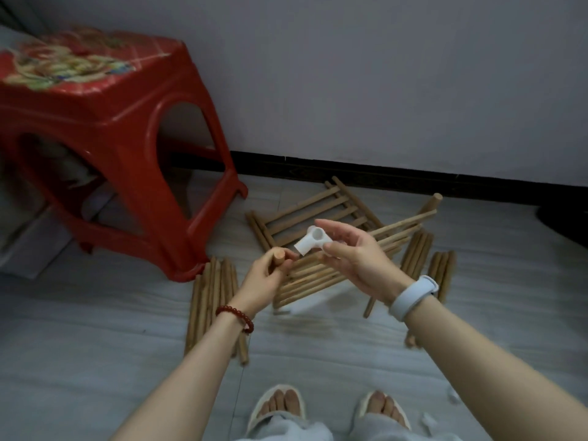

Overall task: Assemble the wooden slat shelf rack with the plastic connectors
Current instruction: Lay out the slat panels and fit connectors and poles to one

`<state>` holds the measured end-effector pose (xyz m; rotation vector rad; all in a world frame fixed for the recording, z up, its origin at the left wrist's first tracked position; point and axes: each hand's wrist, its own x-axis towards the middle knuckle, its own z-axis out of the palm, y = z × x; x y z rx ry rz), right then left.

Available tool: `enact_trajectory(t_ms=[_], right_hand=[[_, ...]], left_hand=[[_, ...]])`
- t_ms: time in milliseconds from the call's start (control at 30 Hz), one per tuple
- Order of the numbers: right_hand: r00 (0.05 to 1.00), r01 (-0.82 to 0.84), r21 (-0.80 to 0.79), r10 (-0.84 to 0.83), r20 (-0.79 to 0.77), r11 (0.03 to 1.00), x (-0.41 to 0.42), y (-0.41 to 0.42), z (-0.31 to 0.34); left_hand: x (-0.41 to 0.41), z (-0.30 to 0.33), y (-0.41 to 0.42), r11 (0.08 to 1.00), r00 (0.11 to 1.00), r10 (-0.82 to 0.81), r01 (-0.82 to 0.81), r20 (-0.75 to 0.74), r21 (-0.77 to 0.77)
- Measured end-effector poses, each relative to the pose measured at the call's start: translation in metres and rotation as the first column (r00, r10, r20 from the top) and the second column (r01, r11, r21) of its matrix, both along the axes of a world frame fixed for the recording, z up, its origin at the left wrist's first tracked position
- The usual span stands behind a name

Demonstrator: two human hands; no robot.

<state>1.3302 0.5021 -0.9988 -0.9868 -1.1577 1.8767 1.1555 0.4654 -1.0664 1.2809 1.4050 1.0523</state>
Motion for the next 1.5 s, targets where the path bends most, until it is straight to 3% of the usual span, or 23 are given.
enact_trajectory(t_ms=[100, 167, 367, 433, 467, 633, 733, 833, 1033, 1133, 1167, 1233, 1300, 1333, 1400, 1500], right_hand=[[0.952, -0.087, 0.258, 0.004, 0.307, 0.962, -0.022, 0.007, 0.002], [0.864, -0.184, 0.448, -0.073, 0.498, 0.875, -0.03, 0.011, -0.001], [0.765, -0.407, 0.71, -0.211, 0.609, 0.574, -0.043, 0.004, 0.002], [0.735, -0.472, 0.708, -0.209, 0.645, 0.525, -0.048, 0.003, 0.001], [0.731, -0.472, 0.692, -0.196, 0.654, 0.547, -0.05, 0.003, 0.002], [0.813, -0.355, 0.595, -0.077, 0.577, 0.721, -0.051, 0.011, 0.004], [0.875, -0.239, 0.459, -0.016, 0.484, 0.856, -0.052, 0.011, 0.004], [0.877, -0.192, 0.397, -0.024, 0.479, 0.898, -0.046, 0.01, 0.001], [0.765, -0.398, 0.502, -0.025, 0.644, 0.768, -0.035, 0.021, 0.005], [0.733, -0.41, 0.484, -0.037, 0.679, 0.773, -0.03, 0.019, -0.003], [0.674, -0.442, 0.481, -0.074, 0.735, 0.757, -0.025, 0.02, -0.008], [0.464, -0.56, 0.475, -0.219, 0.859, 0.678, -0.01, 0.023, -0.019], [0.265, -0.671, 0.4, -0.302, 0.916, 0.624, 0.003, 0.028, -0.029], [0.214, -0.696, 0.376, -0.323, 0.922, 0.612, 0.007, 0.029, -0.032], [0.204, -0.727, 0.386, -0.359, 0.911, 0.568, 0.005, 0.031, -0.036], [0.297, -0.765, 0.437, -0.344, 0.891, 0.473, -0.008, 0.028, -0.037]], left_hand=[[-0.005, 0.001, 0.001, 1.0, 0.999, -0.004, 0.005, 0.051, -0.021], [-0.006, 0.001, 0.002, 1.0, 0.998, 0.003, -0.003, 0.058, -0.016], [-0.007, 0.005, 0.003, 1.0, 0.993, 0.018, -0.015, 0.115, -0.027], [-0.007, 0.004, 0.003, 0.998, 0.992, 0.041, -0.036, 0.119, -0.047], [-0.008, 0.004, 0.002, 0.997, 0.99, 0.055, -0.047, 0.133, -0.062], [-0.013, 0.004, 0.001, 0.992, 0.971, 0.094, -0.072, 0.222, -0.105], [-0.014, 0.006, 0.0, 0.991, 0.969, 0.078, -0.049, 0.235, -0.126], [-0.017, 0.004, 0.001, 0.986, 0.968, 0.057, -0.017, 0.243, -0.164], [-0.017, 0.024, -0.003, 0.983, 0.87, 0.118, -0.035, 0.478, -0.18], [-0.001, 0.046, 0.004, 0.979, 0.924, 0.171, -0.122, 0.342, -0.162], [0.006, 0.051, 0.007, 0.975, 0.946, 0.196, -0.16, 0.258, -0.153], [0.012, 0.054, 0.014, 0.96, 0.957, 0.253, -0.231, 0.139, -0.158], [0.012, 0.054, 0.018, 0.945, 0.946, 0.301, -0.279, 0.118, -0.172], [0.009, 0.055, 0.02, 0.941, 0.944, 0.309, -0.286, 0.116, -0.183], [0.004, 0.059, 0.022, 0.936, 0.948, 0.304, -0.279, 0.094, -0.215], [-0.011, 0.065, 0.023, 0.923, 0.947, 0.318, -0.319, -0.043, -0.216]])
